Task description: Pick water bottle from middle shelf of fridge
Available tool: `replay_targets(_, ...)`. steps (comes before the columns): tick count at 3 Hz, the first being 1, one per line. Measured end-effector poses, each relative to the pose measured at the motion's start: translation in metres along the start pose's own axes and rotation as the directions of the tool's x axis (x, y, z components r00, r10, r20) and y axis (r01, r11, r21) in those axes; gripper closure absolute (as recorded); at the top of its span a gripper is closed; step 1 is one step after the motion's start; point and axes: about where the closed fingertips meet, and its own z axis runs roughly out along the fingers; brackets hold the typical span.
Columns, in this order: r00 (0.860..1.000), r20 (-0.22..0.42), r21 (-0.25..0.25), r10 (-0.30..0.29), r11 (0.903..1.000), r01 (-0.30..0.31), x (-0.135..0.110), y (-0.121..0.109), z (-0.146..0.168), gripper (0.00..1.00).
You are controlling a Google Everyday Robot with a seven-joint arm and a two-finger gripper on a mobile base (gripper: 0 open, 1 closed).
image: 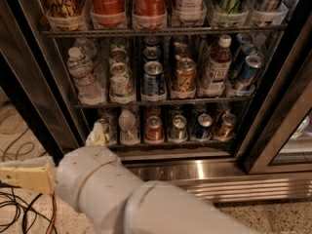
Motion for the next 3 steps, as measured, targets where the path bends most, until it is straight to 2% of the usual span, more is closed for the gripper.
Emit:
replay_targets(1, 0.995, -0.060, 0.136, -0.085, 0.9864, 0.093, 0.007, 0.013, 0.022, 0.00)
replay_targets(2, 0.985, -0.136, 0.251, -0.101, 0.9588, 0.133, 0.033, 0.024, 0.038, 0.00)
replay_targets(3, 0.986, -0.126, 0.255, -0.110, 0.9569, 0.139, 0.033, 0.026, 0.039, 0.00)
